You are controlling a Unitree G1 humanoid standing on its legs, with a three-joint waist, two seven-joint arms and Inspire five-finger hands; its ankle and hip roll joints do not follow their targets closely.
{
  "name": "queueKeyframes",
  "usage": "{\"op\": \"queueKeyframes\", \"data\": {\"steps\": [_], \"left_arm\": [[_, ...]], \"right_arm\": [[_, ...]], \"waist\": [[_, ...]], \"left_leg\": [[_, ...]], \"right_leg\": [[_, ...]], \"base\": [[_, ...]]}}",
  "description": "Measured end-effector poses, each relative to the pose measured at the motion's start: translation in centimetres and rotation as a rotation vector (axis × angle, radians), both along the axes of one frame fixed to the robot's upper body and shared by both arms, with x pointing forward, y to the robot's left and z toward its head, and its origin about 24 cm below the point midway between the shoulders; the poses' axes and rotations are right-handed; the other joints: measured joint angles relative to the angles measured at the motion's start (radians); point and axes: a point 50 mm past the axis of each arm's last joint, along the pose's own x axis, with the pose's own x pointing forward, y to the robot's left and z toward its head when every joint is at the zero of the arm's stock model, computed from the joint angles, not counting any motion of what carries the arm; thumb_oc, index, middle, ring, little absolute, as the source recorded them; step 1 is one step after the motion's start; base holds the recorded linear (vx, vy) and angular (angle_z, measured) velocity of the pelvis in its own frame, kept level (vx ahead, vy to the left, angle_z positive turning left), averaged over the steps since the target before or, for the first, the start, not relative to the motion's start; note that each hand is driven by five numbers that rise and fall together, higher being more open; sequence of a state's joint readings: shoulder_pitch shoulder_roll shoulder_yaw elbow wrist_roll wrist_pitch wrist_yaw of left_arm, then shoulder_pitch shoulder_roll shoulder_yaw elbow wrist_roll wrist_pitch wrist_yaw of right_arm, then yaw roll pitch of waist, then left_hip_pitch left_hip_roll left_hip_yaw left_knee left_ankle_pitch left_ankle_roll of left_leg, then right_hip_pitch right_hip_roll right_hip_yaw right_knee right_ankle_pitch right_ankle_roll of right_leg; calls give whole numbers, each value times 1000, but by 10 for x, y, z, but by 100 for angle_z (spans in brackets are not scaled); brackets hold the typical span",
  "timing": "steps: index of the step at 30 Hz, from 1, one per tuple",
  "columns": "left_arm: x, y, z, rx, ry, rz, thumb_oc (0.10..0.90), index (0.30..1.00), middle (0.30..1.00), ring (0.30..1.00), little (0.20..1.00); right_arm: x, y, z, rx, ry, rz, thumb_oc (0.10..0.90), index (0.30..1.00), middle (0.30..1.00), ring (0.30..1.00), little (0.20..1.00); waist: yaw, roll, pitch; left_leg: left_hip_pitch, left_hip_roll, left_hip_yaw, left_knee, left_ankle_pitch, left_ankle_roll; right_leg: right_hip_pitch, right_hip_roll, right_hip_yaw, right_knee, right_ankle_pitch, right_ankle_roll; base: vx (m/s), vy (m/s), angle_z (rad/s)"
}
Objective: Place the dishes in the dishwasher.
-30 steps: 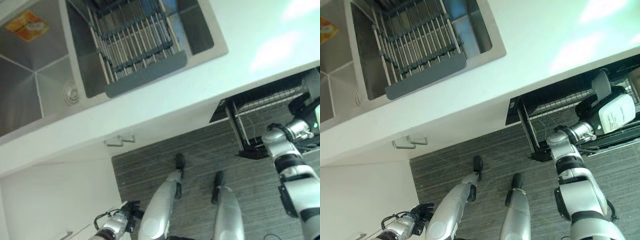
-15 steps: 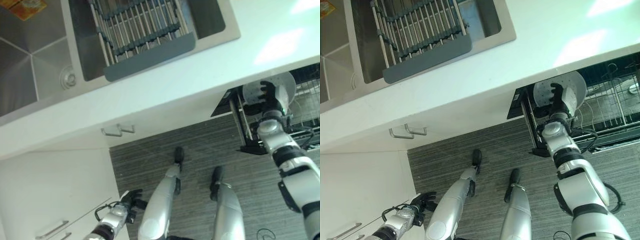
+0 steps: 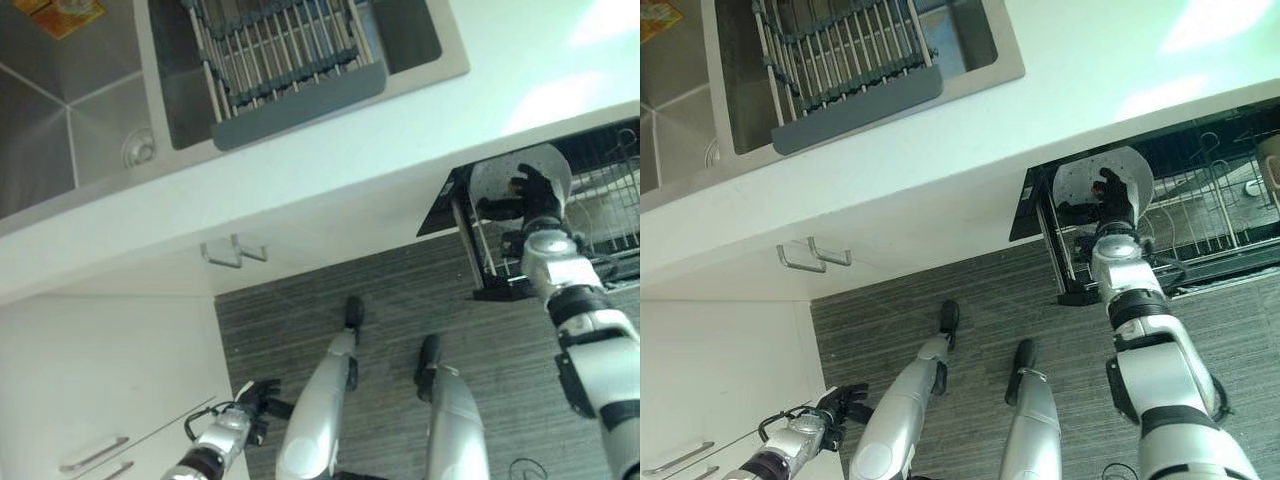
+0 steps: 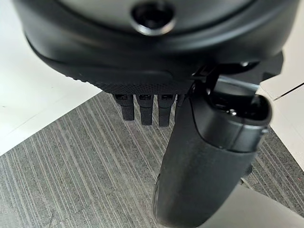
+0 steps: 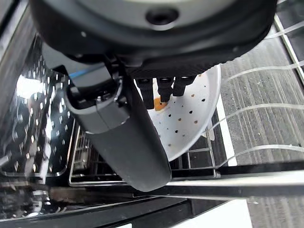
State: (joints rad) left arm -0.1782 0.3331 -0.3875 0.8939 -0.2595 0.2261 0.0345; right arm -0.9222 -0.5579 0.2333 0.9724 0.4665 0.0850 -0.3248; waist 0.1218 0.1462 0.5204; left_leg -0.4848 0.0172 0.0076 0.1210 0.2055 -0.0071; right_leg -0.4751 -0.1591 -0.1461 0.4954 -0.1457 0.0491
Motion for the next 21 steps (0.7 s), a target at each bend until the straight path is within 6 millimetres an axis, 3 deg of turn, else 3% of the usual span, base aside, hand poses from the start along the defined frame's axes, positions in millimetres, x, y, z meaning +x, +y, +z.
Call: {"op": "queueKeyframes", "data": {"steps": [3, 5, 8, 11, 17, 21], "left_arm": [[-2, -1, -2, -2, 9, 10, 800, 900, 900, 900, 900], [-11, -3, -9, -10, 38, 46, 800, 900, 900, 900, 900], [-15, -4, -12, -12, 50, 63, 800, 900, 900, 900, 900], [-21, 1, -16, -6, 64, 99, 800, 900, 900, 900, 900], [-53, 14, -27, -3, 128, 232, 800, 900, 900, 900, 900], [-74, 15, -35, 10, 196, 248, 800, 900, 900, 900, 900]], "right_arm": [[-7, 11, -16, 54, -51, -65, 800, 900, 900, 900, 900], [-24, 25, -45, 112, -77, -136, 800, 900, 900, 900, 900], [-33, 33, -49, 132, -133, -156, 800, 900, 900, 900, 900], [-49, 41, -50, 131, -234, -191, 800, 900, 900, 900, 900], [-96, 41, -65, 125, -360, -245, 800, 900, 900, 900, 900], [-115, 25, -63, 126, -451, -311, 800, 900, 900, 900, 900]], "waist": [[-12, -1, 0], [-38, -2, 0], [-53, -6, 0], [-94, -16, 0], [-116, -89, -52], [-124, -108, -111]], "left_leg": [[26, 0, 9, 1, -1, 4], [92, -1, 22, -1, -15, 12], [125, 0, 36, -1, -23, 9], [189, 0, 48, -7, -40, 18], [288, 18, 68, -15, -67, 8], [323, 19, 75, -23, -74, 7]], "right_leg": [[26, 0, 4, -7, 0, 2], [100, 1, 8, -37, 0, 9], [133, 2, 24, -52, 3, 13], [199, 9, 33, -79, 7, 20], [300, 24, 55, -124, 7, 20], [336, 26, 58, -140, 8, 18]], "base": [[3, 18, -5], [8, 42, -13], [10, 8, -13], [33, -34, -12], [45, -41, -13], [52, -33, -6]]}}
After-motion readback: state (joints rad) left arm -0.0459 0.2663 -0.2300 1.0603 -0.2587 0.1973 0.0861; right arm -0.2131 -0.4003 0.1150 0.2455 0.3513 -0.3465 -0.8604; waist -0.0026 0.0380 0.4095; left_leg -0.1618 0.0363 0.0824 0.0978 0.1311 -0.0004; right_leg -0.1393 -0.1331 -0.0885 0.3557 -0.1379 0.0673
